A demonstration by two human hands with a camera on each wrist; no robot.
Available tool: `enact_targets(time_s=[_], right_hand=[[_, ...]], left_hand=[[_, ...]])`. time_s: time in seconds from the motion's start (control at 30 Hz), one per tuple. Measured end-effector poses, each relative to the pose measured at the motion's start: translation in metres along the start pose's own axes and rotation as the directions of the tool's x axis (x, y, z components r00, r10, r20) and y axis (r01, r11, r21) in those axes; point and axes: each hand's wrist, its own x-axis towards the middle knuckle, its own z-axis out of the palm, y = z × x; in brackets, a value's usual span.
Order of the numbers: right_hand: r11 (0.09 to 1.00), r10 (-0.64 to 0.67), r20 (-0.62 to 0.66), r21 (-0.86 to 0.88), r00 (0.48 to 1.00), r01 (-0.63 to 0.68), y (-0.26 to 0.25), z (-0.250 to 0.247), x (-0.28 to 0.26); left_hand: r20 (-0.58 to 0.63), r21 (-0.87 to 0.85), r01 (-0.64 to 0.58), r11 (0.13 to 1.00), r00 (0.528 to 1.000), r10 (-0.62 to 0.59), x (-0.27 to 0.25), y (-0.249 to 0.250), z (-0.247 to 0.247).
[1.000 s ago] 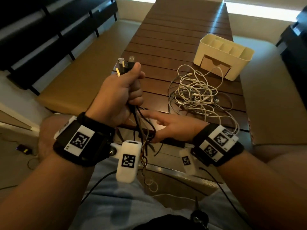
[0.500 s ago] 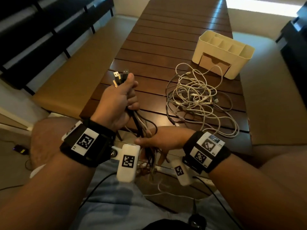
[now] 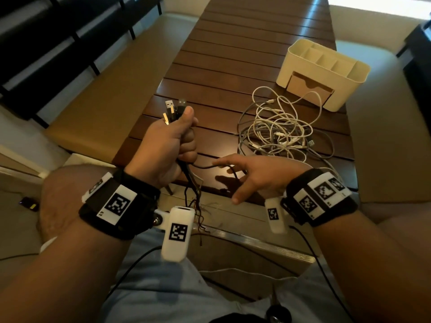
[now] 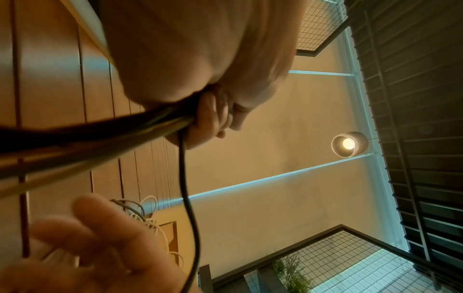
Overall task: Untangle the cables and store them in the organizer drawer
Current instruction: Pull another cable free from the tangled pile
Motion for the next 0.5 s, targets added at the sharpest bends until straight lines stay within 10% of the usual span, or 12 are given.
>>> enact_targets(time_s=[0.13,0.27,0.5], right_hand=[[0.996,-0.068,0.028,-0.055,0.997,0.069,-0.015,-0.010,-0.007],[0.981,-0.193,-0.244,-0.073,0.950,0.181,-0.033,0.005,0.003],[0.967,-0.110,-0.266,0.193,0.958,0.165,-0.027,0.019,0.023]], left_hand=[[-0.001,0.037,-0.021,0.999,1.000,0.021,0.007,-0.004,-0.004],[0.011,-0.002,-0.037,0.999,0.999,0.037,0.017,-0.012,-0.003],[0.181,-0.316,0.114,0.942,0.982,-0.058,0.031,-0.017,-0.014]])
